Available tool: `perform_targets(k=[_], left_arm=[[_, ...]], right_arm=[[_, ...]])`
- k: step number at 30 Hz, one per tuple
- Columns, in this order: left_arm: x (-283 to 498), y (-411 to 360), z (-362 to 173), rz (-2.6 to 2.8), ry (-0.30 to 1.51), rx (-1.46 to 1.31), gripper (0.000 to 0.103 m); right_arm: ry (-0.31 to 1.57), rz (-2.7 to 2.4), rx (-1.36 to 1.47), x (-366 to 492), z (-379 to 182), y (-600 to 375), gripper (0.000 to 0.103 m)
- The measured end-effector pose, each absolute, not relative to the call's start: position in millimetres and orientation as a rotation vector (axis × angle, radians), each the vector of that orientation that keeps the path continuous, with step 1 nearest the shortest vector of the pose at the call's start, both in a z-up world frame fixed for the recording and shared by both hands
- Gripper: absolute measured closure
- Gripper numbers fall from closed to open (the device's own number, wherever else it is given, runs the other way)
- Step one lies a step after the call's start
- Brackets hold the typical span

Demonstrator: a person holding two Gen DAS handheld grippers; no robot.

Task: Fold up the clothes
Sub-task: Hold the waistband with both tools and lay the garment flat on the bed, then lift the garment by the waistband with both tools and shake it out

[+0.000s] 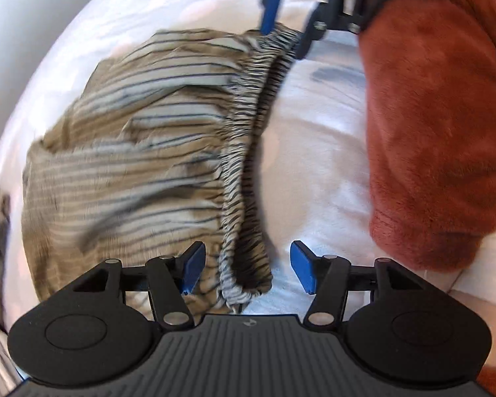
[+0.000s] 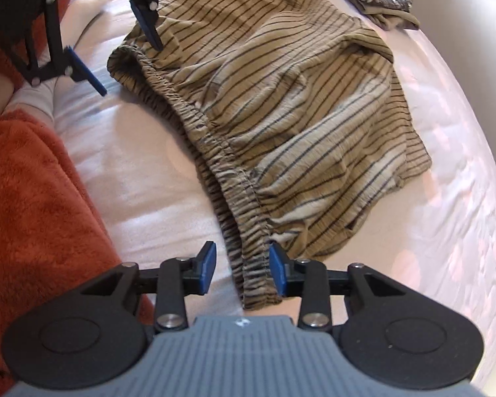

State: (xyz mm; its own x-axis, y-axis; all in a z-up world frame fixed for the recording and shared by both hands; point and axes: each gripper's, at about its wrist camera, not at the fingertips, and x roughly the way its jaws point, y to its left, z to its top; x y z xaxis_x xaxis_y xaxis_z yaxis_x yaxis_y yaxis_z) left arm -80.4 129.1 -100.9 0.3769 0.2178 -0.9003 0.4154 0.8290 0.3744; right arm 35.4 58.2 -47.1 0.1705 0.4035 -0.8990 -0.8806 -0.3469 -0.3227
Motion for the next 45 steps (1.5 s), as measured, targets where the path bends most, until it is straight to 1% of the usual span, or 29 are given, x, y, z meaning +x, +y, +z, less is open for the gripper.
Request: perform_targets(k=[4,7,9,12,14,16,17,18,19,23,24,26,30,31,33,38,41,42,43,45], left_arm=[[-78.1,119.6,-117.6,-0.127,1.244,0.683,0.048],[-68.2,121.2,-126.5,-0.081,1.319,0.670,0.048],[-61.0,120.3,-130.8,-0.042,1.351,0.653,0.046],[-57.2,114.2,-134.9,-0.007,1.358,0.675,0.045],[-57.2,114.5,-134.3,-0.013,1.359,0.681,0.046],[-55.3,122.9,-132.2,-0.023,1.369,0.630,0.049],[-54.2,128.3,-131.6,-0.029,1.374,0.602,0.051],[-52.8,131.7,-131.3,-0.035,1.376,0.584,0.053],[-52.3,133.6,-130.9,-0.043,1.377,0.574,0.054],[-51.7,135.7,-128.2,-0.049,1.362,0.572,0.068],[-51.6,136.6,-127.2,-0.046,1.357,0.571,0.075],[-50.5,142.1,-123.9,-0.024,1.347,0.550,0.083],[-50.3,148.8,-119.1,0.009,1.327,0.541,0.090],[-50.8,149.5,-117.8,0.019,1.319,0.546,0.094],[-51.7,153.1,-113.3,0.044,1.296,0.543,0.096],[-47.0,176.0,-94.4,0.106,1.219,0.493,0.096],[-49.3,175.4,-80.8,0.146,1.168,0.472,0.097],[-49.6,177.7,-75.8,0.157,1.155,0.459,0.097],[-53.1,173.7,-69.4,0.166,1.142,0.442,0.097],[-56.7,172.8,-56.8,0.183,1.119,0.409,0.097]], right_arm=[[0.560,1.446,-1.342,39.6,-59.3,65.1,0.064],[0.592,1.440,-1.349,43.5,-70.8,70.6,0.059],[0.595,1.440,-1.352,44.6,-74.5,72.0,0.055],[0.587,1.430,-1.366,42.6,-75.7,71.4,0.055],[0.571,1.411,-1.380,40.0,-76.8,70.9,0.057],[0.545,1.384,-1.391,36.8,-77.6,69.4,0.060],[0.531,1.371,-1.397,35.0,-77.9,68.5,0.066],[0.518,1.361,-1.403,33.0,-78.0,67.5,0.070],[0.505,1.355,-1.409,30.7,-78.0,66.4,0.070],[0.464,1.334,-1.411,25.5,-75.3,61.1,0.081],[0.452,1.330,-1.406,24.8,-74.0,59.5,0.082],[0.423,1.322,-1.397,22.7,-71.0,56.4,0.086],[0.371,1.294,-1.375,19.1,-65.4,51.4,0.092],[0.360,1.287,-1.370,19.1,-64.4,49.9,0.093],[0.339,1.273,-1.359,18.9,-62.5,47.1,0.094],[0.322,1.261,-1.349,26.7,-63.5,47.6,0.094],[0.326,1.271,-1.366,25.8,-65.4,48.0,0.092],[0.328,1.275,-1.372,25.3,-66.1,48.2,0.089],[0.330,1.279,-1.379,24.7,-66.9,48.4,0.083],[0.333,1.287,-1.392,23.6,-68.4,48.7,0.073]])
